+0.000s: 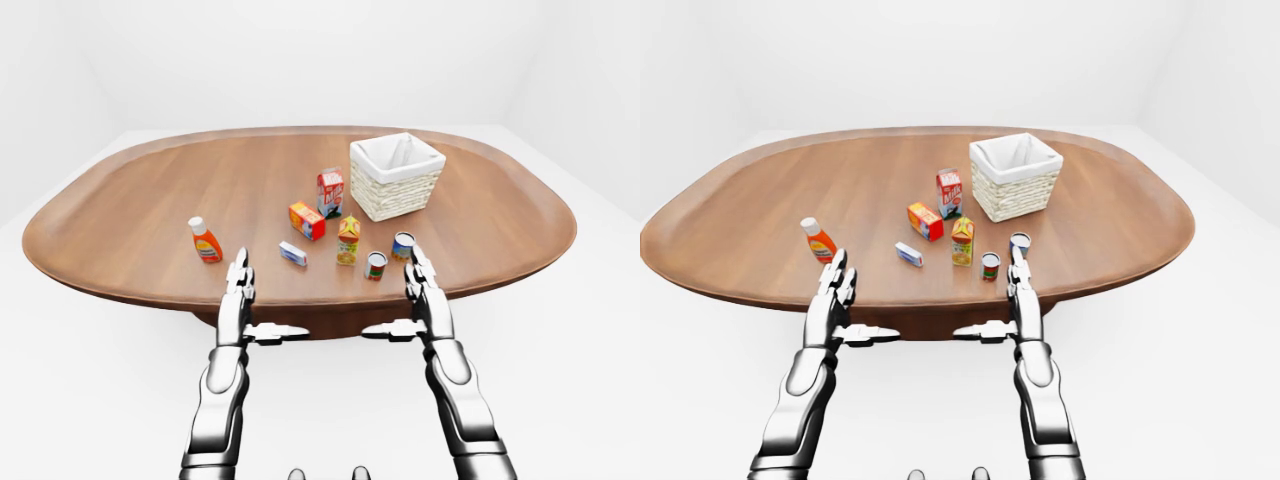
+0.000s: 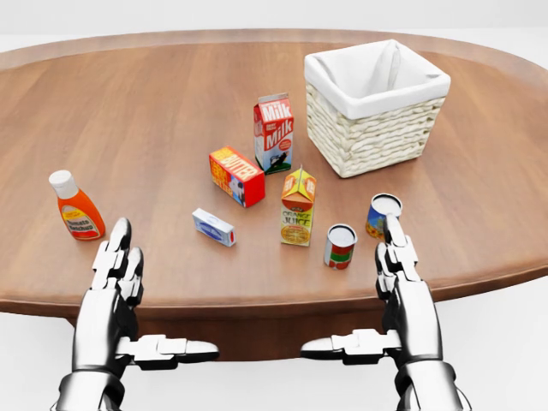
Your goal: Pick up the alphabet soup and the tomato sauce, and put them in the basket.
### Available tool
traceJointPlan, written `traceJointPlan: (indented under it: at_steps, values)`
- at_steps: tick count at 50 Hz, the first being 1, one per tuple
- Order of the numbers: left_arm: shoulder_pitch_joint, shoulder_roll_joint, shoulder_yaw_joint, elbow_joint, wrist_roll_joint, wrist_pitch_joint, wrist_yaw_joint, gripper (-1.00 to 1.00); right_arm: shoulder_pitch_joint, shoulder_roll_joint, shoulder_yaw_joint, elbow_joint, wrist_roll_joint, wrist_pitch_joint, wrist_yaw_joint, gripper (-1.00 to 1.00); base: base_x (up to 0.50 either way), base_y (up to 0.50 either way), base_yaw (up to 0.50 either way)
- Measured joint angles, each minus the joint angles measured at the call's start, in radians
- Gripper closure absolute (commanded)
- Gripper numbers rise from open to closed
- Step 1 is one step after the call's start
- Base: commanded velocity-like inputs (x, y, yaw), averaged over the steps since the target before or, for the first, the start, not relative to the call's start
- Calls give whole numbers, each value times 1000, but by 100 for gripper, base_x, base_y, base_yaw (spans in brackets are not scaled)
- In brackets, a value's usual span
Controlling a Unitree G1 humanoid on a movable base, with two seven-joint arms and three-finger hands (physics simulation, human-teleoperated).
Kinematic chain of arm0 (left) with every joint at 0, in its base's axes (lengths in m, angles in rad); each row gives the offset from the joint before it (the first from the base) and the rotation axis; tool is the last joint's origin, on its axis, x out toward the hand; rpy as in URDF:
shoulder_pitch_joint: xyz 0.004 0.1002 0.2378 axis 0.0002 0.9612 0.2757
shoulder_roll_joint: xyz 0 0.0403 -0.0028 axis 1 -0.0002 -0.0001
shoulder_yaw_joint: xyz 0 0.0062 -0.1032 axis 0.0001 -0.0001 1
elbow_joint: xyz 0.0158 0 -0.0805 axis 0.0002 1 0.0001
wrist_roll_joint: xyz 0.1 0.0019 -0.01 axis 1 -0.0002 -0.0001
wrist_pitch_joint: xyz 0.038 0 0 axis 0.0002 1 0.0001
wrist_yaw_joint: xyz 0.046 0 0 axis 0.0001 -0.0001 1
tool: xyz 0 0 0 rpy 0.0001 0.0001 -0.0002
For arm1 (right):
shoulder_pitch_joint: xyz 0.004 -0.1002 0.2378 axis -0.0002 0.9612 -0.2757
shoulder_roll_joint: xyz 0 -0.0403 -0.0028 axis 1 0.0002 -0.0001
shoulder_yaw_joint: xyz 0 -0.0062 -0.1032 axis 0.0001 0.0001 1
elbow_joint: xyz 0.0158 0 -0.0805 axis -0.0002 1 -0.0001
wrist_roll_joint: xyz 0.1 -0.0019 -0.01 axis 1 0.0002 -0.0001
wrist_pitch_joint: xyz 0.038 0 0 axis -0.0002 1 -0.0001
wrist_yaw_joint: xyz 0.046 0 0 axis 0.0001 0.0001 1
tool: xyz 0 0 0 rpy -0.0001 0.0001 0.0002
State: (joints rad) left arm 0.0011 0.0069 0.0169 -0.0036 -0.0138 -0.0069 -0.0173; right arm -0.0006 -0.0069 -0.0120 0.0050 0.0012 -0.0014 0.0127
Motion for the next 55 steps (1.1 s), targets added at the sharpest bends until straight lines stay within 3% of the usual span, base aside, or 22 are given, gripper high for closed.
traceJointPlan:
  at_steps: [16, 21, 25, 55]
  values:
    - [12, 9, 20, -21, -22, -23, -29, -100, 14, -6, -7, -6, -22, -25, 6, -100, 0, 0, 0]
    - [23, 8, 21, -41, -25, -45, -32, -100, 29, -6, 0, -22, -52, -52, -5, -100, 0, 0, 0]
    - [38, 5, 21, -69, -31, -79, -35, -100, 48, -5, 9, -47, -84, -83, -16, -100, 0, 0, 0]
    - [107, -3, 39, -241, -35, -80, -5, -100, 164, -2, 62, -232, -288, -86, -86, -100, 0, 0, 0]
